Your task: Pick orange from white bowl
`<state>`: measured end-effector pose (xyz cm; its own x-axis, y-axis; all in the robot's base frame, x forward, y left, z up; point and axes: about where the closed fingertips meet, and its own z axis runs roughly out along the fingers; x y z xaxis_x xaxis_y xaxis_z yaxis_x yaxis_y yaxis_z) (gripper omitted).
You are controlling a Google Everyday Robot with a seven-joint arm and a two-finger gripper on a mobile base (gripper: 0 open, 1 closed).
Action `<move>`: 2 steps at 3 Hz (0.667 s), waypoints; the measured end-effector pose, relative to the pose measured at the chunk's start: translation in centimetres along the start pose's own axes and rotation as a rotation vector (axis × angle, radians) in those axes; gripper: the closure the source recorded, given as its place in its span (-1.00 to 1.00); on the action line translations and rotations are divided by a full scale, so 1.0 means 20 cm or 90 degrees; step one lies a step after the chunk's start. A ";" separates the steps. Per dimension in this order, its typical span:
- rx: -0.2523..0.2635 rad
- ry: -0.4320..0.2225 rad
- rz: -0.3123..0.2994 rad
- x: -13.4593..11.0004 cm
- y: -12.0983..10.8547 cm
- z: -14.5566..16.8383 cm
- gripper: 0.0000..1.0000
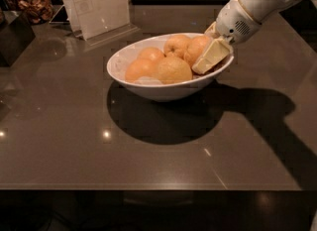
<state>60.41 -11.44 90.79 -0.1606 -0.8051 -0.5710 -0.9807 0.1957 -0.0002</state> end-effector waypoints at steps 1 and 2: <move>0.027 -0.011 -0.022 -0.04 0.04 -0.06 0.87; 0.066 -0.028 -0.048 -0.09 0.09 -0.17 1.00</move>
Offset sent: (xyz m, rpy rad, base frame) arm -0.0330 -0.0088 0.0711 0.0289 -0.2306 -0.0055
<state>58.63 -11.61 94.58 -0.0800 -0.7952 -0.6010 -0.9727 0.1940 -0.1273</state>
